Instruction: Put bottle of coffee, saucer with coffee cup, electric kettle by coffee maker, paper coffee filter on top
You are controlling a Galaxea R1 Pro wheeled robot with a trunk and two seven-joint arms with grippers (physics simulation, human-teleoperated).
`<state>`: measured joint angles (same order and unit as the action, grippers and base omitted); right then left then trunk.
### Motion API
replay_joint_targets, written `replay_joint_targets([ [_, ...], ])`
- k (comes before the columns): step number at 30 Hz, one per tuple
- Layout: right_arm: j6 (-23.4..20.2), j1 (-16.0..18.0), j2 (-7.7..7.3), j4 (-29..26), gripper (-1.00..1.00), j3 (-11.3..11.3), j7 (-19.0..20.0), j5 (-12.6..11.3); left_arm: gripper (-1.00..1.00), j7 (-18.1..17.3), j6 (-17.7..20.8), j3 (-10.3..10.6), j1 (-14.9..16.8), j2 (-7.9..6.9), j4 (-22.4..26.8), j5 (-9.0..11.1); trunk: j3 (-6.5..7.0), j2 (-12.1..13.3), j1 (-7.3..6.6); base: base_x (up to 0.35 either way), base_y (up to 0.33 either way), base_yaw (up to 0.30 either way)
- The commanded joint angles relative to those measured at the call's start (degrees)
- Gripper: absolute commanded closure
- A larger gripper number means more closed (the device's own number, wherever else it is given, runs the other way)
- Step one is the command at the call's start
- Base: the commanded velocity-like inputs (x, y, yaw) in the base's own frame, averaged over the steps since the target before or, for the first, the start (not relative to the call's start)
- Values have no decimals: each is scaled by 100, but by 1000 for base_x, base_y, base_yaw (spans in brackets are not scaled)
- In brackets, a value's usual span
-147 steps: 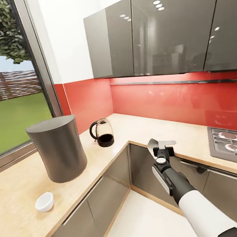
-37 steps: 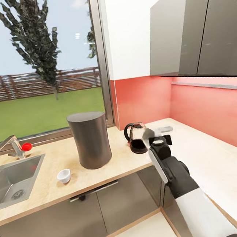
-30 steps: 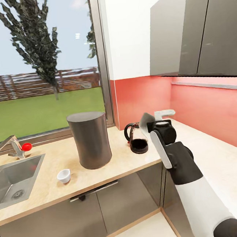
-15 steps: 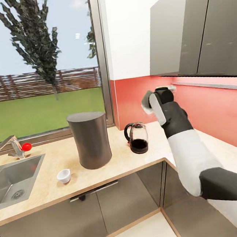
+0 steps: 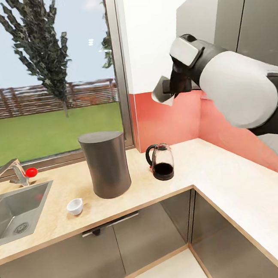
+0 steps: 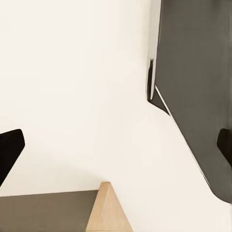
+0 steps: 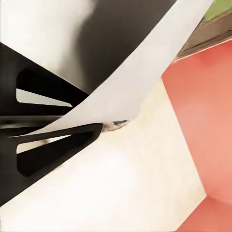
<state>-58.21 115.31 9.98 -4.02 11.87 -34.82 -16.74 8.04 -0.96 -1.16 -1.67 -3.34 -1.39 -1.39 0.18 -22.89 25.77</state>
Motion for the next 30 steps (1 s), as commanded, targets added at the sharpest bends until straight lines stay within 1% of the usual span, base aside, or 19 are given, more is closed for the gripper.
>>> replay_joint_targets([
  [1,1,12,2,37,100,38,-59,-66,-100,14,-10,-13,0,7,-6,-14,0,-3,2,0,0,0],
  [12,-24,35,2,243,100,0,-16,-44,-100,-24,-10,-1,-7,18,-45,-8,0,-3,2,0,0,0],
  [17,-33,35,2,273,100,-8,1,75,-100,-42,-10,1,-9,14,-60,-17,0,-3,2,0,0,0],
  [21,-32,35,2,277,100,-9,10,126,-100,-46,-10,1,-9,17,-62,-19,0,-3,2,0,0,0],
  [24,-16,35,2,258,100,18,35,120,-100,-48,-10,1,-10,18,-63,-20,0,-3,2,0,0,0],
  [25,-7,35,2,247,100,56,30,68,-100,-48,-10,1,-10,18,-63,-20,0,-3,2,0,0,0],
  [26,-6,35,2,242,100,116,26,-21,-100,-48,-10,1,-11,20,-63,-20,0,-3,2,0,0,0],
  [27,-8,35,2,240,100,233,22,-183,-100,-48,-10,1,-10,22,-63,-20,0,-3,2,0,0,0],
  [29,-15,25,2,244,100,671,-11,-781,-100,-48,-10,1,-10,30,-67,-20,0,-3,2,0,0,0],
  [30,101,-136,-66,239,100,1095,-512,-1557,-100,-48,-10,1,-14,28,-71,-15,0,-3,2,0,0,0],
])
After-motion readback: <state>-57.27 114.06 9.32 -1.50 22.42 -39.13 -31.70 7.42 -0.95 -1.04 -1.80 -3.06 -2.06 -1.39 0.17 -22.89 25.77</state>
